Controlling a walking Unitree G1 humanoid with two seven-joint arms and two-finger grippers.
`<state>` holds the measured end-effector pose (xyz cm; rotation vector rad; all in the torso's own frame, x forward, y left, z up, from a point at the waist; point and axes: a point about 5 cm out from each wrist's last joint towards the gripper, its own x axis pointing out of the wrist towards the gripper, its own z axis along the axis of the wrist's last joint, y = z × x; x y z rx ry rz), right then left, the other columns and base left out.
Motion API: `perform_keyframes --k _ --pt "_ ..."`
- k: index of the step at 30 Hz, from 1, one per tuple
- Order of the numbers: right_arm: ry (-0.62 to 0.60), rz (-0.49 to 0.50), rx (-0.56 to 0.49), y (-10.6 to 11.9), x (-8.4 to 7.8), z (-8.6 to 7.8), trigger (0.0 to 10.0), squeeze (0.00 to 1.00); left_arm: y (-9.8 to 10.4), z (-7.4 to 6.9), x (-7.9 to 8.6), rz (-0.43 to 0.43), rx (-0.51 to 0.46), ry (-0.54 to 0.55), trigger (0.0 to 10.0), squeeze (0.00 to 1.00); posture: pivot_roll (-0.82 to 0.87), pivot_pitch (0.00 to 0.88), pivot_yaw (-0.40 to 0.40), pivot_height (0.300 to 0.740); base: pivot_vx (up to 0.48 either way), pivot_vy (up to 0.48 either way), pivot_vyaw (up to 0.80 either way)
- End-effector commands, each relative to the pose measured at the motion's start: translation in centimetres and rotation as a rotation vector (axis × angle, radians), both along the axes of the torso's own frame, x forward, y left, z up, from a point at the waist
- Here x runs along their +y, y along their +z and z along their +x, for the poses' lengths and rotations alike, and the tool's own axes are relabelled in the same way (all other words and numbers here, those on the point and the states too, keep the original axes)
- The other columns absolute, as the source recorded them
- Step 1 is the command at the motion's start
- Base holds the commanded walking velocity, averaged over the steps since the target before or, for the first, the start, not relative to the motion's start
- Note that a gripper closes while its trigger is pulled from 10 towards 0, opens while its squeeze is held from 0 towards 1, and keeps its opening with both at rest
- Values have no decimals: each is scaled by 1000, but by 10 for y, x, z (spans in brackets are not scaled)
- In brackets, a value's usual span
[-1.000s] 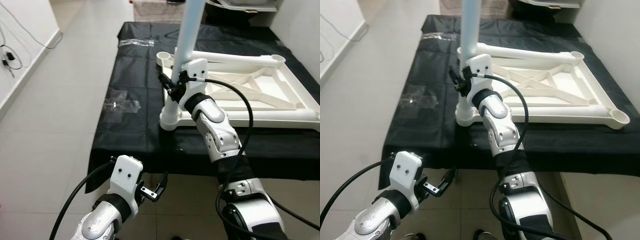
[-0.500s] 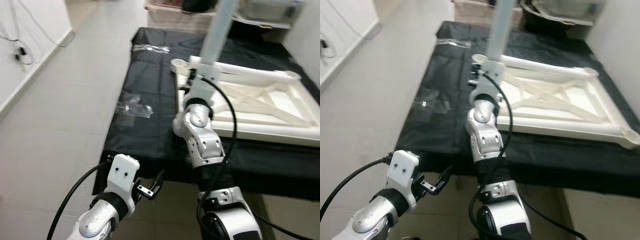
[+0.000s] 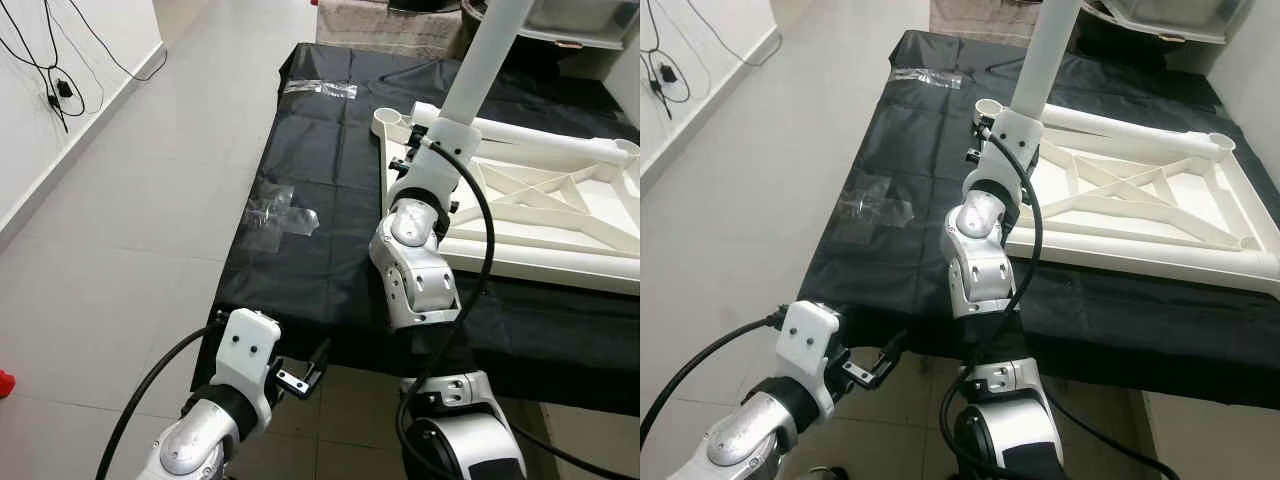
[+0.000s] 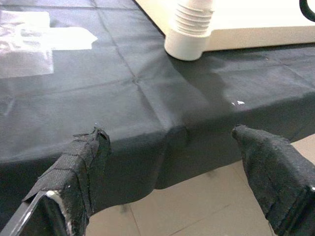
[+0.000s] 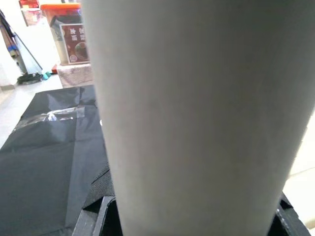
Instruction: Building children table
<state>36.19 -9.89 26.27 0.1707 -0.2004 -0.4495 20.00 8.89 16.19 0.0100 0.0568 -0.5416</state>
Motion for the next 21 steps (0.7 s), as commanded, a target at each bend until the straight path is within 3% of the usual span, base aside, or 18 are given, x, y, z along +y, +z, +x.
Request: perform_keyframes --k 1,2,3,9,10,15,17,19,20,21 --pt "64 174 211 -52 29 -9 10000 0 -6 -3 -3 5 24 -17 10000 0 70 197 -63 740 0 0 0" --pt "65 172 208 -52 28 -9 10000 0 -6 -4 -3 4 24 -19 10000 0 70 199 -63 740 0 0 0" --pt "78 172 199 -51 28 -9 10000 1000 -7 -4 -4 2 28 -20 10000 0 69 202 -61 740 0 0 0" --pt "123 140 163 -46 25 -9 10000 1000 -10 -6 -4 -1 41 -22 10000 0 69 204 -60 740 0 0 0" --pt "143 129 153 -45 23 -8 10000 0 -11 -6 -4 0 42 -22 10000 0 69 204 -60 740 0 0 0" --pt "175 105 130 -43 17 -7 10000 0 -11 -6 -4 1 44 -22 10000 0 68 205 -59 740 0 0 0" --pt "277 86 72 -41 6 -5 10000 0 -12 -6 -5 -1 47 -23 10000 0 71 205 -61 740 0 0 0" --pt "277 86 72 -41 6 -5 10000 0 -12 -6 -5 -1 47 -23 10000 0 71 205 -61 740 0 0 0" --pt "411 57 14 -39 0 -3 10000 0 -13 -6 -5 -2 48 -24 10000 0 68 210 -58 740 0 0 0" --pt "411 57 14 -39 0 -3 10000 0 -13 -6 -5 -2 48 -24 10000 0 68 210 -58 740 0 0 0"
